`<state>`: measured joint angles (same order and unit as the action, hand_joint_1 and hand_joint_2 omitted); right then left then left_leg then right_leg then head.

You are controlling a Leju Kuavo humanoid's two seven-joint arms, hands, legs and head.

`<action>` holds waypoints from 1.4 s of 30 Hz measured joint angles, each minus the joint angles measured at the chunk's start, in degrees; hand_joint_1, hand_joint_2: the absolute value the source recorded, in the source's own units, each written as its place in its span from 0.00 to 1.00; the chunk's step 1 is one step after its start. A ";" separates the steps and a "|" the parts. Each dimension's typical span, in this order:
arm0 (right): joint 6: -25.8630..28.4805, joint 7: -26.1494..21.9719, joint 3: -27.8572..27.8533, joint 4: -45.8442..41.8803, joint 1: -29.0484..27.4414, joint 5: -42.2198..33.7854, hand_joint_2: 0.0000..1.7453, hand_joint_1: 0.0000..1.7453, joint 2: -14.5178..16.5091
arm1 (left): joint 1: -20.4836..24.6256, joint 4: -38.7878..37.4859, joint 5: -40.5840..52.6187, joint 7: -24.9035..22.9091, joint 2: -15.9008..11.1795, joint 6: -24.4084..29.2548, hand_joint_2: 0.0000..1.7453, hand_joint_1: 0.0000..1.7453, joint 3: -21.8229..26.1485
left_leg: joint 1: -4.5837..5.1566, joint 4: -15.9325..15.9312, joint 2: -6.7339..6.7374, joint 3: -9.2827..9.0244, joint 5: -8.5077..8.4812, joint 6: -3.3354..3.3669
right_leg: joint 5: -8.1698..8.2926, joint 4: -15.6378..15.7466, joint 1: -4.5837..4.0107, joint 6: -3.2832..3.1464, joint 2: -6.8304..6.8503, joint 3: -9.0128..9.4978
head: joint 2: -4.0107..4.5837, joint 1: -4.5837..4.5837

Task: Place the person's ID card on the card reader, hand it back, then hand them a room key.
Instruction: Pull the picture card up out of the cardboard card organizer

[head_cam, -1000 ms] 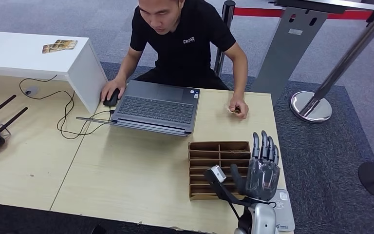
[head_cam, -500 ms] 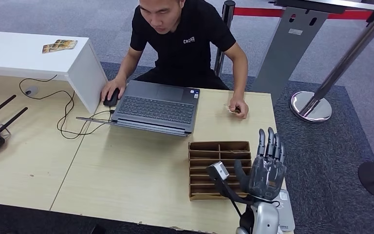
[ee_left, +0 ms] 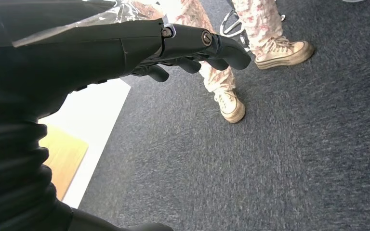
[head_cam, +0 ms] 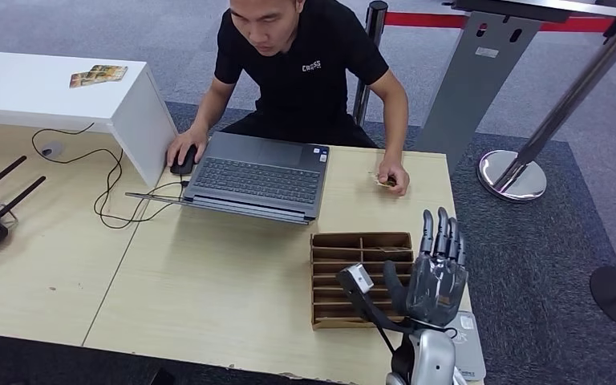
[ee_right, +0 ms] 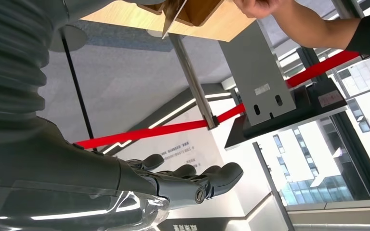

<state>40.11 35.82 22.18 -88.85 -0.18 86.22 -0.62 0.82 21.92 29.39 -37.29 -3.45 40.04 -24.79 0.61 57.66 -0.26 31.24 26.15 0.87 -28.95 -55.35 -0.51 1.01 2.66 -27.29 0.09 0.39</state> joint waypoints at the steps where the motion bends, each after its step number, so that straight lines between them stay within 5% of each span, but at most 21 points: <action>1: 0.00 0.40 0.32 0.13 0.16 0.13 1.00 0.00 -0.23 | 0.00 0.03 -0.01 0.00 0.00 0.00 1.00 0.00 0.00 | 0.00 0.00 0.00 0.00 0.00 0.00 | 0.00 0.00 0.00 0.00 0.00 0.00 | 0.00 0.00; 42: 0.00 3.76 7.04 1.62 2.40 -0.21 1.00 0.00 -4.56 | 0.00 0.13 -0.44 0.33 -0.15 0.00 1.00 0.00 -0.15 | 0.00 0.00 0.00 0.00 0.00 0.00 | 0.00 0.00 0.00 0.00 0.00 -0.01 | 0.00 0.00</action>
<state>40.11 39.58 29.22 -87.24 2.22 86.01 -5.18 0.82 22.05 28.94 -36.95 -3.61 40.04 -24.93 0.61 57.66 -0.26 31.24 26.15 0.87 -28.95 -55.35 -0.51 1.01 2.66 -27.29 0.09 0.39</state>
